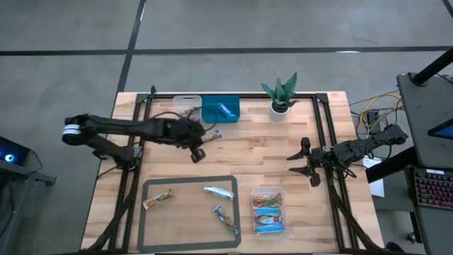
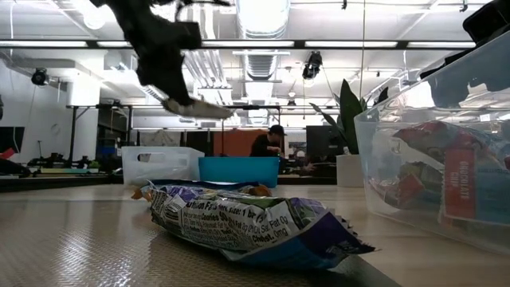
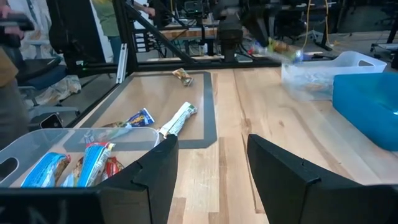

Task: Pick and place Granola Bars by type
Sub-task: Put the blue granola bar into the blue bin

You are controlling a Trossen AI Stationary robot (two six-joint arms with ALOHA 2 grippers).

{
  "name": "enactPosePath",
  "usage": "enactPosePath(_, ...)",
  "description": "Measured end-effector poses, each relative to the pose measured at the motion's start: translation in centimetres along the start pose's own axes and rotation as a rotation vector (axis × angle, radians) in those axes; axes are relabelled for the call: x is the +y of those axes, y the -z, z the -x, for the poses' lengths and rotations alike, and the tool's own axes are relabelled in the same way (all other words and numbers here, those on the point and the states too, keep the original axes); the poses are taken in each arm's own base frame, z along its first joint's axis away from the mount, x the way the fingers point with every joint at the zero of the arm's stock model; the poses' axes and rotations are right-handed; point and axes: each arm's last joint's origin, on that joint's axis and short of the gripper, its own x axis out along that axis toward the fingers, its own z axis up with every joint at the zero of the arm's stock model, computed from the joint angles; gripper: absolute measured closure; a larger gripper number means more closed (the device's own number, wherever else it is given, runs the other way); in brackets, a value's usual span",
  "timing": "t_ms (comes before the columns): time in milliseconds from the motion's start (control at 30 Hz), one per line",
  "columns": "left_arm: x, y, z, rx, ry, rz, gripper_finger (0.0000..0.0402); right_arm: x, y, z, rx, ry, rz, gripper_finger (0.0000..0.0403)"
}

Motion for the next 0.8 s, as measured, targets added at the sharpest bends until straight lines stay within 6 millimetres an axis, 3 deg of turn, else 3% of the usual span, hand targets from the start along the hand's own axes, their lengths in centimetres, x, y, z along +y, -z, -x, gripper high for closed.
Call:
enactPosePath(167, 0.9, 1.0, 2.9, -0.096, 0.038, 0.006, 0.0401, 0.0, 0.0, 0.0, 0.0, 0.001, 0.0, 0.022)
enactPosePath(367, 2.2, 3.4, 4.6, -0.176, 0.06, 0.027, 0.0402, 0.0, 0.0, 0.0, 0.0, 0.0, -0.012, 0.022)
enactPosePath(600, 3.3, 5.1, 4.8, -0.264, -0.036, 0.118, 0.0401, 0.0, 0.0, 0.0, 0.001, 0.001, -0.013, 0.022)
enactPosePath(800, 3.7, 4.3, 4.0, -0.34, -0.129, 0.239, 0.0401, 0.0, 0.0, 0.0, 0.0, 0.0, -0.014, 0.022)
